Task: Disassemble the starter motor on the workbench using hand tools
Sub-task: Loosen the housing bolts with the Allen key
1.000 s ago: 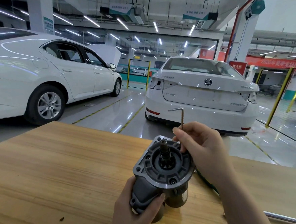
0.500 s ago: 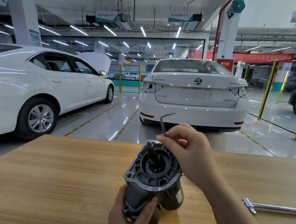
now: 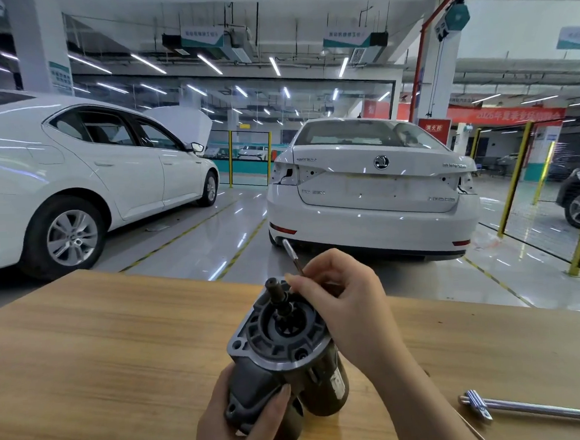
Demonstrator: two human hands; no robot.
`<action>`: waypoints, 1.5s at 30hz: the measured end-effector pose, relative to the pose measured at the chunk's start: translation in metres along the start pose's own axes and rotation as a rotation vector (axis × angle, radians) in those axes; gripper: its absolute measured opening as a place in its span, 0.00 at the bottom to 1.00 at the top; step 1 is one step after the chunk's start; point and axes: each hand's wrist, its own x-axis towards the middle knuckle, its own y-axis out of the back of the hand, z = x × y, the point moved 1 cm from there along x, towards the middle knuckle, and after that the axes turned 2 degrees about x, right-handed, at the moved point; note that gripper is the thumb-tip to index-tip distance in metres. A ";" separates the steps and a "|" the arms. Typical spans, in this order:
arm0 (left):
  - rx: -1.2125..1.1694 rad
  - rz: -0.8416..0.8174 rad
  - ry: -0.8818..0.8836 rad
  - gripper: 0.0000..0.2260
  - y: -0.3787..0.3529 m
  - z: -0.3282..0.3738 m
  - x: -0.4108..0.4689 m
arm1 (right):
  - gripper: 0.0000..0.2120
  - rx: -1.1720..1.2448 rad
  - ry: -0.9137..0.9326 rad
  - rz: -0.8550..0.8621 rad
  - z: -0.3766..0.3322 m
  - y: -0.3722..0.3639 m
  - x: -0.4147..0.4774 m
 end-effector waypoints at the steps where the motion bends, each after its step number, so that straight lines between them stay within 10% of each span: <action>1: 0.004 -0.011 -0.002 0.21 0.000 0.000 0.000 | 0.09 -0.004 0.004 0.010 -0.001 0.000 0.000; 37: -0.016 -0.086 -0.098 0.22 -0.004 0.001 -0.009 | 0.12 -0.227 0.104 -0.203 -0.026 0.039 -0.001; 45: -0.225 -0.050 -0.052 0.26 -0.010 0.006 -0.014 | 0.12 0.060 0.098 0.060 -0.026 0.060 0.007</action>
